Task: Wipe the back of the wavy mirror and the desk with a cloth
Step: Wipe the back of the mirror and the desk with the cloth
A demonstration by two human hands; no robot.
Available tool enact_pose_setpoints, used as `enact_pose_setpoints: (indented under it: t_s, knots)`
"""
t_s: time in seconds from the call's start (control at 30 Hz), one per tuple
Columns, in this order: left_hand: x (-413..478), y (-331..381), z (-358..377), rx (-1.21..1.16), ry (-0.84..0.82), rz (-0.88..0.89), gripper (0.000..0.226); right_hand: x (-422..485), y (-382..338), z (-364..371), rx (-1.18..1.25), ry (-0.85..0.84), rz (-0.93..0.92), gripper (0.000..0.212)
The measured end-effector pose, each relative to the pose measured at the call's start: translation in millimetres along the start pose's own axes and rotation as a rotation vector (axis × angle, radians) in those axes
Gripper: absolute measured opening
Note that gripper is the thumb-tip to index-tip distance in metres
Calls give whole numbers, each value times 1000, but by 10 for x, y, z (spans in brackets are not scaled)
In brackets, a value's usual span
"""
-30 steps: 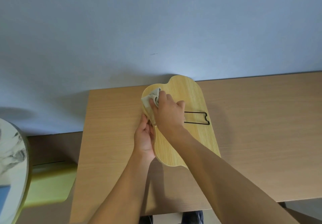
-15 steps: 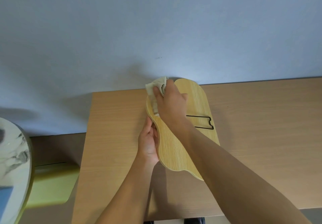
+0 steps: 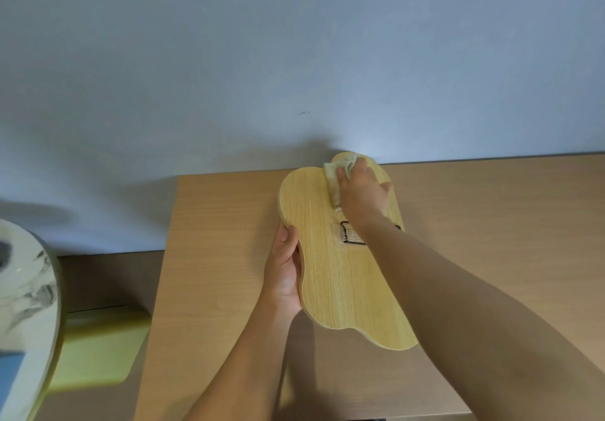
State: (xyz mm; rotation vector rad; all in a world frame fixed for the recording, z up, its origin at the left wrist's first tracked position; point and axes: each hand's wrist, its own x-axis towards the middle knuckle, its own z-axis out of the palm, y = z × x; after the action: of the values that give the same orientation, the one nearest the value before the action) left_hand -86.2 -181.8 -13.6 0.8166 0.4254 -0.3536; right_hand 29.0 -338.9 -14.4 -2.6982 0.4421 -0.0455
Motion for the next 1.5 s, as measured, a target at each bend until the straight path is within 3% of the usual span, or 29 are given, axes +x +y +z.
enact_pose_setpoints:
  t_s: [0.1,0.3,0.37,0.57,0.67,0.77,0.87,0.97,1.07,1.2,1.5]
  knots:
    - [20,-2,2,11,-17,4,50,92,42,-105,88,72,163,24]
    - [37,13,3,23,-41,17,51,-57,-436,-233,418,-39,-135,24]
    - [28,13,14,29,-57,15,51,-76,-452,-189,392,-107,-153,26]
    - [20,-2,10,12,-59,31,45,64,128,-86,273,-127,25,24]
    - [36,1,-3,26,-43,25,45,149,455,-105,218,-79,164,37]
    - [40,11,-10,29,-22,22,48,201,635,-139,117,-8,218,33]
    - [17,16,5,20,-18,16,49,231,539,-203,169,57,135,25]
    - [1,16,11,29,-15,9,52,234,206,-252,379,12,-7,25]
    - [3,16,4,39,-11,13,55,218,12,-167,392,-41,-122,26]
    - [17,0,-9,23,-22,26,48,282,358,-8,369,-122,33,29]
    - [31,-16,-17,66,6,31,49,521,1104,-67,157,52,292,34]
